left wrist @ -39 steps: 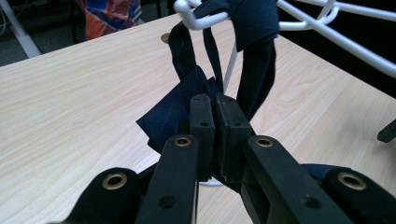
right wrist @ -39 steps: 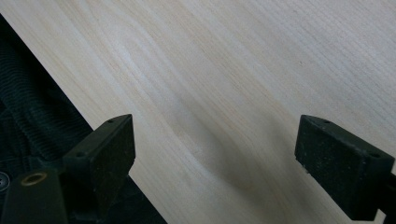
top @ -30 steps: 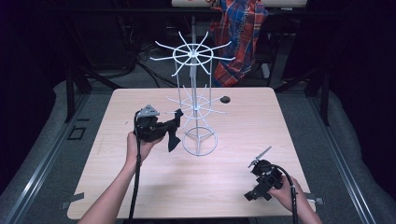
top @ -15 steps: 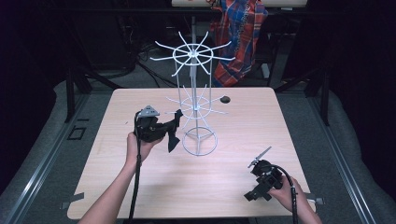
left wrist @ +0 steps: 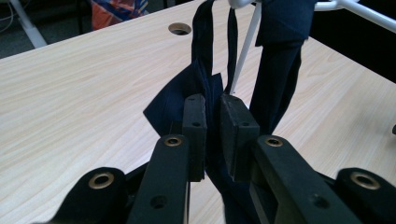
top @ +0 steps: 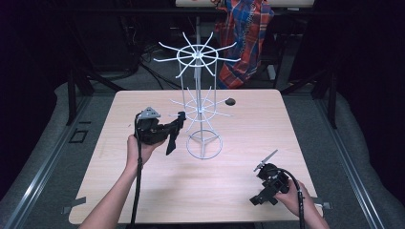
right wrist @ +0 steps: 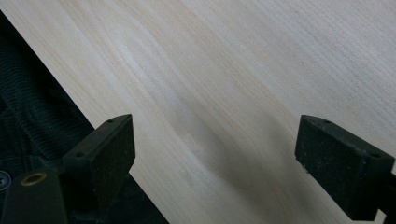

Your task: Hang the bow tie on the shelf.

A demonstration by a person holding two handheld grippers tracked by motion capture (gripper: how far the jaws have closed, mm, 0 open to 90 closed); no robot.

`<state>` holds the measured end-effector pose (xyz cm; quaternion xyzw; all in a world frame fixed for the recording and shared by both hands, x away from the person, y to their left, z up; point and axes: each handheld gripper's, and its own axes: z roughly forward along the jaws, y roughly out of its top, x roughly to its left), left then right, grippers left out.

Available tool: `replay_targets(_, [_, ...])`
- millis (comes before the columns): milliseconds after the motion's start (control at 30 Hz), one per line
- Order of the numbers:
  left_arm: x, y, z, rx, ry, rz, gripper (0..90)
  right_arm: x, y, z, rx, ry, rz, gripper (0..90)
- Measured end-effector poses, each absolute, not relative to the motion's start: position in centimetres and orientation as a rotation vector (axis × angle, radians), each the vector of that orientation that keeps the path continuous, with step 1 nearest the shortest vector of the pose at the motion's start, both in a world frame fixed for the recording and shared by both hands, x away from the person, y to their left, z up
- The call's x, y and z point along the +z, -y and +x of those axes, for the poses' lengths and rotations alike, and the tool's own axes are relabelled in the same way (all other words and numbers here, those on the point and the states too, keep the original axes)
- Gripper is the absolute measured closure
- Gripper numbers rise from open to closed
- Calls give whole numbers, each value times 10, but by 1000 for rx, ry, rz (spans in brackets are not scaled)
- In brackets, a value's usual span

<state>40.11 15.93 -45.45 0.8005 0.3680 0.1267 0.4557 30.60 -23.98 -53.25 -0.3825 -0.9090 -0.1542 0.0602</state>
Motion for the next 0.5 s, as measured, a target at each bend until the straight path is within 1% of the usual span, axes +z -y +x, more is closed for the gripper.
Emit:
replay_targets(100, [-454,-161,401,310,-910,1982,759,-533,240,306,-469,2753,-1158,118])
replay_targets(200, [-452,-160,399,307,-912,1992,686,-532,240,306,-468,2751,-1161,118])
replay_targets(267, [-451,-160,398,316,-931,2003,572,-532,240,306,-466,2752,-1161,118])
replay_targets(333, [-451,-160,398,329,-948,2009,492,-532,240,305,-473,2754,-1170,118])
replay_targets(400, [-450,-162,397,327,-965,2007,435,-532,240,306,-456,2762,-1151,118])
replay_targets(500, [-448,-167,394,347,-980,2010,376,-532,240,306,-466,2756,-1155,118])
